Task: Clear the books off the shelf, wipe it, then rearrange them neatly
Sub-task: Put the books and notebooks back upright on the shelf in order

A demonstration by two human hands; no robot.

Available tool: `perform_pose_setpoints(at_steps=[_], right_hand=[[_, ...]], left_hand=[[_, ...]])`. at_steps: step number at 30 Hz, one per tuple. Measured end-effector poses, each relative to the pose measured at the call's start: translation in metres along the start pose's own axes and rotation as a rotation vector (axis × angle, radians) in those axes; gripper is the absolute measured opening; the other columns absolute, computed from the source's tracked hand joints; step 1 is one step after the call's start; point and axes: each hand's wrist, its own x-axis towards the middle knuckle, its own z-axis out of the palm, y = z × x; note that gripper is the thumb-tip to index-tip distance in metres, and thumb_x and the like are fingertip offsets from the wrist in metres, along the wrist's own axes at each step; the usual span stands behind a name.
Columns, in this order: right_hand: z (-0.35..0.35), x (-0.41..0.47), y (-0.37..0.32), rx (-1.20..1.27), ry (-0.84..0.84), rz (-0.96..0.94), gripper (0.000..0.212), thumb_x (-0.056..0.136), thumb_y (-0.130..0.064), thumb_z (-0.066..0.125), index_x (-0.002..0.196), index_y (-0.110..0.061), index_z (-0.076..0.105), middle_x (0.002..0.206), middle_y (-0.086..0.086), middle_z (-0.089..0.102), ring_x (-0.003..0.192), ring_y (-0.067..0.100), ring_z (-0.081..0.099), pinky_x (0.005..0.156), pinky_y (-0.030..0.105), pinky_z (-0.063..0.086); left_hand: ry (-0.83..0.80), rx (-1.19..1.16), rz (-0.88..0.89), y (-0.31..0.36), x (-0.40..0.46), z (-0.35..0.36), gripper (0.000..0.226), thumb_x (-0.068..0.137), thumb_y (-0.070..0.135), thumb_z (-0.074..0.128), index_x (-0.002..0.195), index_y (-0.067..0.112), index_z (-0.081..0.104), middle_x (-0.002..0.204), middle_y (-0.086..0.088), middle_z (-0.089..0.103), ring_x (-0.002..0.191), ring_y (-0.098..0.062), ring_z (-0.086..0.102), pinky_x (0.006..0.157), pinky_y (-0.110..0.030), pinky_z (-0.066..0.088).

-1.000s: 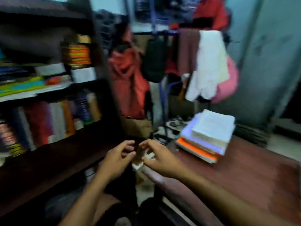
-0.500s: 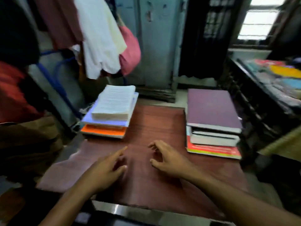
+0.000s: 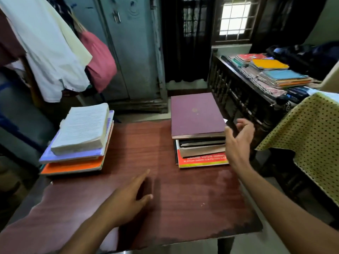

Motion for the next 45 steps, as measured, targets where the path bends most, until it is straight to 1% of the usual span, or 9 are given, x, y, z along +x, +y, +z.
perform_pose_setpoints(at_steps=[5,10,15,20,23,26,31,39,45], right_hand=[[0.010,-0.010,0.022,0.140,-0.242,0.140,0.042,0.105,-0.043,0.046,0.142,-0.024,0.046,0.122,-0.013,0.058,0.099,-0.018,0.054,0.082,0.004,0.038],[0.008,0.020,0.022,0.425,-0.376,0.463,0.067,0.093,-0.078,0.034,0.131,-0.032,0.064,0.127,-0.005,0.070,0.119,0.015,0.064,0.109,0.044,0.045],[0.019,0.033,0.008,0.524,-0.521,0.647,0.060,0.094,-0.068,0.046,0.108,-0.018,0.076,0.101,0.010,0.078,0.086,0.024,0.075,0.082,0.038,0.059],[0.046,-0.017,0.021,0.226,-0.510,0.401,0.087,0.078,-0.094,0.035,0.150,-0.045,0.039,0.152,-0.018,0.048,0.145,0.009,0.038,0.123,0.043,0.024],[0.039,-0.035,0.006,0.138,-0.541,0.289,0.072,0.087,-0.088,0.030,0.142,-0.044,0.045,0.146,-0.019,0.052,0.142,0.012,0.042,0.118,0.044,0.032],[0.029,0.015,0.010,0.238,-0.334,0.401,0.049,0.098,-0.063,0.034,0.091,-0.024,0.062,0.094,-0.008,0.071,0.094,0.024,0.065,0.091,0.041,0.051],[0.068,0.084,0.029,0.332,-0.415,0.451,0.057,0.099,-0.068,0.035,0.107,-0.024,0.071,0.100,-0.003,0.074,0.094,0.012,0.069,0.078,0.024,0.052],[0.084,0.088,0.049,0.435,-0.510,0.494,0.097,0.071,-0.098,0.042,0.133,-0.027,0.065,0.129,0.004,0.069,0.121,0.024,0.063,0.108,0.047,0.047],[0.056,0.054,0.015,0.427,-0.585,0.417,0.054,0.106,-0.053,0.023,0.131,-0.027,0.063,0.119,-0.011,0.073,0.109,0.002,0.066,0.086,0.020,0.047]], left_hand=[[-0.002,-0.119,-0.013,0.001,0.014,0.003,0.074,0.093,0.043,0.069,0.152,0.049,0.026,0.154,0.017,0.045,0.134,0.003,0.047,0.109,-0.014,0.038],[0.000,-0.368,-0.028,0.018,0.041,0.013,0.073,0.093,0.028,0.073,0.156,0.031,0.035,0.148,0.011,0.051,0.132,0.006,0.048,0.093,0.005,0.033],[0.022,-0.644,-0.089,0.031,0.065,0.026,0.080,0.090,0.017,0.076,0.155,0.034,0.032,0.141,0.004,0.056,0.115,0.013,0.057,0.089,-0.003,0.044],[0.159,-0.960,-0.183,0.046,0.088,0.023,0.034,0.096,0.015,0.064,0.123,0.036,0.062,0.120,0.019,0.071,0.103,0.007,0.066,0.094,-0.035,0.052],[0.162,-0.886,-0.165,0.031,0.091,0.016,0.032,0.095,0.018,0.066,0.118,0.039,0.066,0.117,0.025,0.071,0.111,0.007,0.064,0.105,-0.040,0.047],[0.125,-0.845,-0.165,0.014,0.086,0.008,0.036,0.089,0.014,0.069,0.121,0.030,0.064,0.119,0.029,0.069,0.115,0.011,0.060,0.112,-0.034,0.041],[0.128,-0.637,-0.111,0.011,0.079,0.019,0.060,0.080,0.027,0.087,0.132,0.036,0.058,0.122,0.029,0.067,0.114,0.017,0.058,0.089,-0.003,0.044],[0.187,-0.534,-0.107,0.005,0.073,0.028,0.086,0.060,0.066,0.073,0.138,0.034,0.056,0.153,0.015,0.043,0.139,-0.003,0.046,0.116,-0.035,0.041],[0.211,-0.344,-0.189,0.002,0.051,0.013,0.068,0.071,0.050,0.065,0.134,0.028,0.063,0.137,0.011,0.054,0.124,-0.012,0.058,0.110,-0.039,0.046]])
